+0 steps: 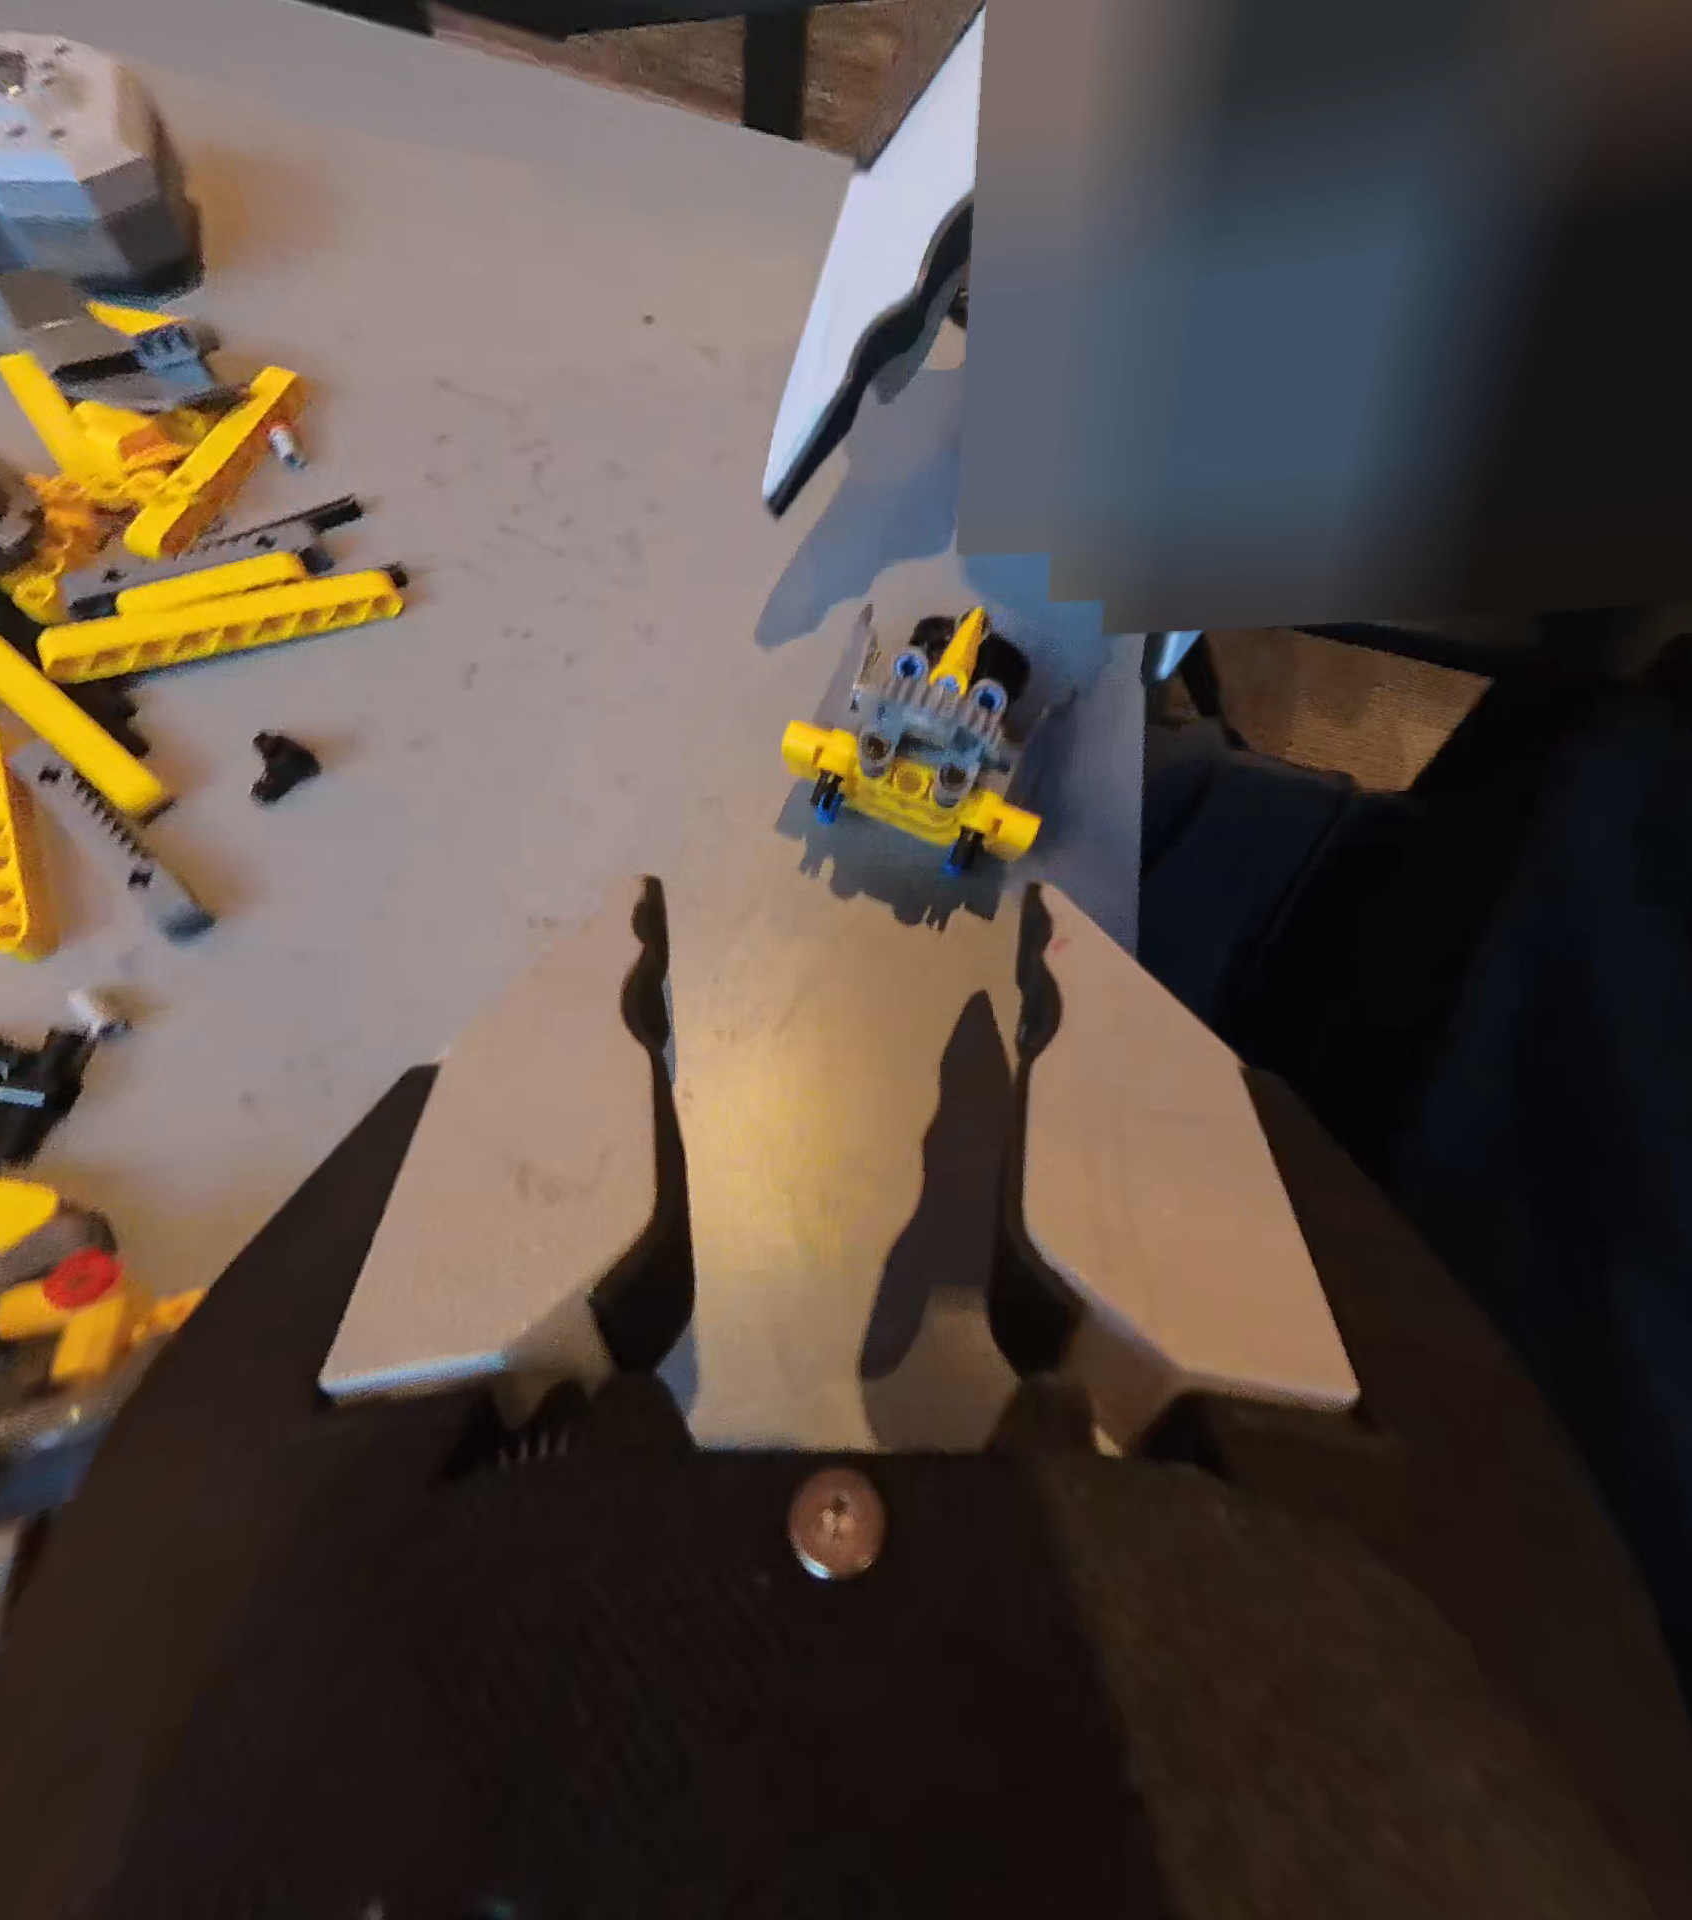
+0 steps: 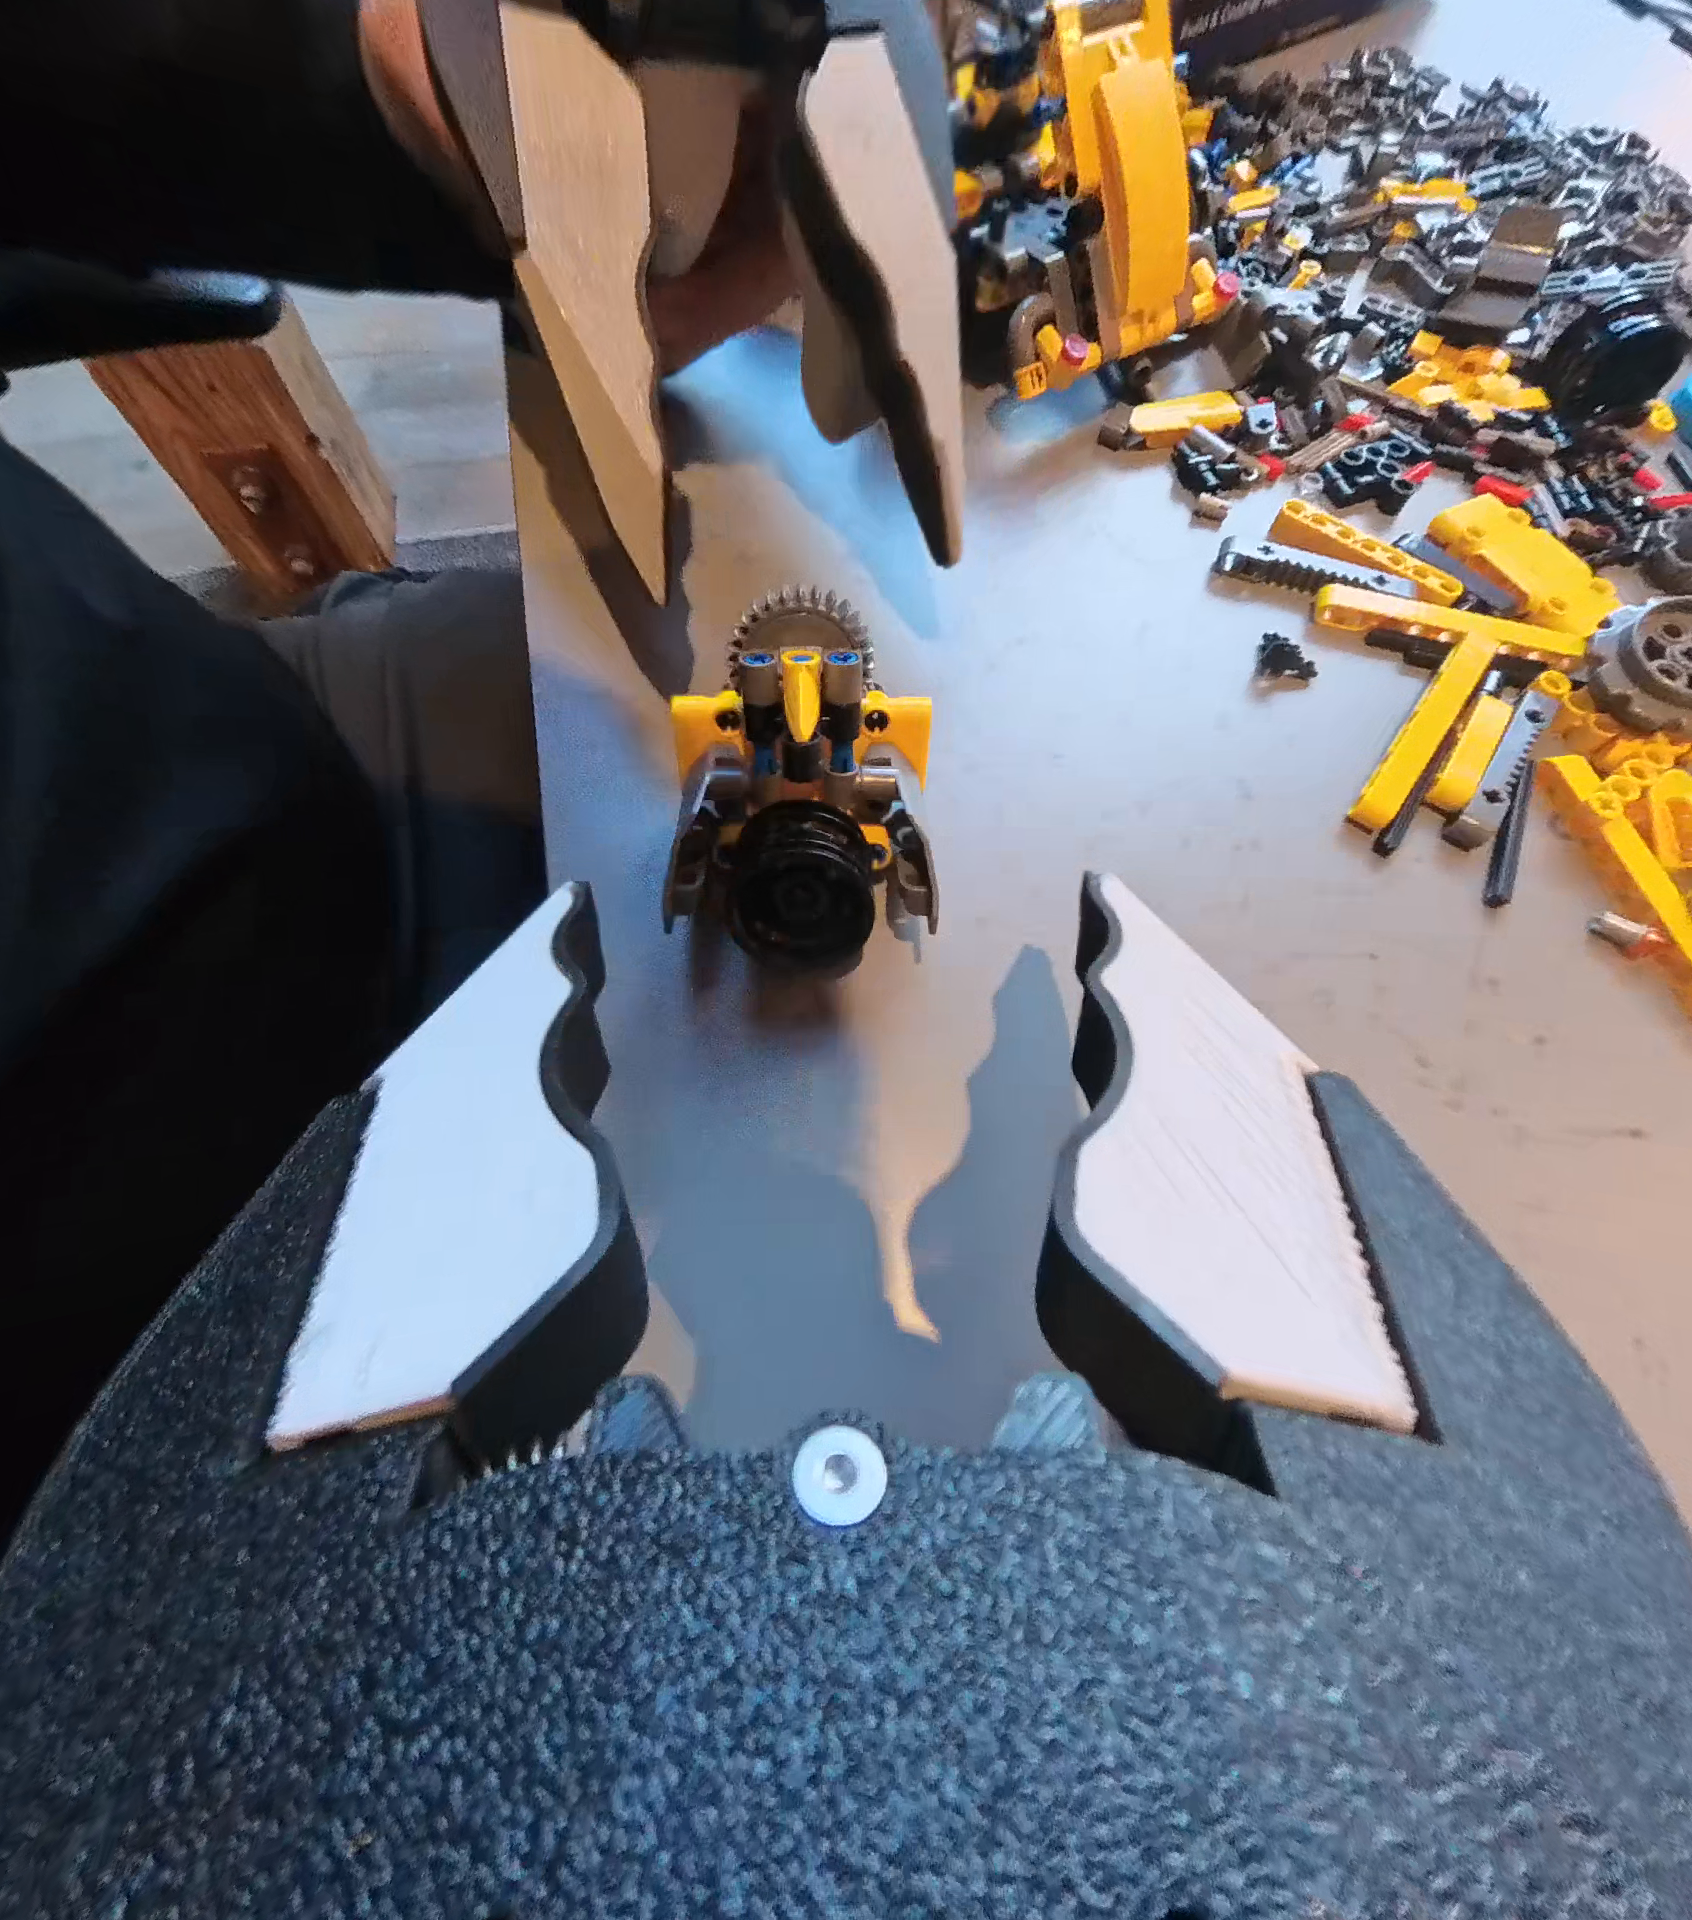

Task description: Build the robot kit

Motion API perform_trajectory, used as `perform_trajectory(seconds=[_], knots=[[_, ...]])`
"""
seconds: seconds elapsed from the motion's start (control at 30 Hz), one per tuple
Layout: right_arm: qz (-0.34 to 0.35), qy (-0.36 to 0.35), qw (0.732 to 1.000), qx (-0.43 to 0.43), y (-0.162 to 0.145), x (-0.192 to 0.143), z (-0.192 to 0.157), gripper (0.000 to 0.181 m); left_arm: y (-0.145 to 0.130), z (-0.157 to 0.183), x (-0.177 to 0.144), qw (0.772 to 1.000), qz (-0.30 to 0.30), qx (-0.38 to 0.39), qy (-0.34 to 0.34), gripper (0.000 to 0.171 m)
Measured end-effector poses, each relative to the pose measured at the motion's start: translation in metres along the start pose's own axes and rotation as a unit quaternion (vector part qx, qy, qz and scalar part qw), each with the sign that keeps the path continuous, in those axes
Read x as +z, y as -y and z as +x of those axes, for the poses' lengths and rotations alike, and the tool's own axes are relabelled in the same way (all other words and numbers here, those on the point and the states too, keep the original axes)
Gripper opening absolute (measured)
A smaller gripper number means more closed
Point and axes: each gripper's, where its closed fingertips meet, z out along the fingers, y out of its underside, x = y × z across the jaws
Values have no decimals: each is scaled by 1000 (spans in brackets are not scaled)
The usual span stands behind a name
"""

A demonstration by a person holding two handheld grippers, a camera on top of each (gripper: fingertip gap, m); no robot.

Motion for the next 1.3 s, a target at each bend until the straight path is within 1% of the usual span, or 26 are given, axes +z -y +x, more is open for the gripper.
perform_trajectory(seconds=[0.07,0.17,0.27,0.33,0.57,0.73,0.83,1.0,1.3], knots=[[13,17,1000,3,3,-3,-1,91,-7,-1,-2,1000,-2,6,19,67],[36,40,999,-4,8,-9,-3,88,-9,5,-1,999,-4,43,24,66],[70,30,997,-18,14,-16,5,82,-10,12,4,997,-14,74,10,65],[92,27,995,-15,19,-21,11,81,-10,14,5,996,-16,87,4,65],[142,31,989,-2,32,-30,23,79,-12,17,7,996,-24,81,-21,66],[181,19,983,4,40,-38,31,78,-14,19,8,997,-33,44,-62,65],[178,9,984,1,40,-37,32,79,-10,20,4,997,-15,34,-74,56],[158,-6,987,-9,37,-31,34,78,-1,18,-3,997,22,29,-67,56],[158,-34,987,-14,39,-27,43,81,2,22,-8,995,39,38,-80,55]])
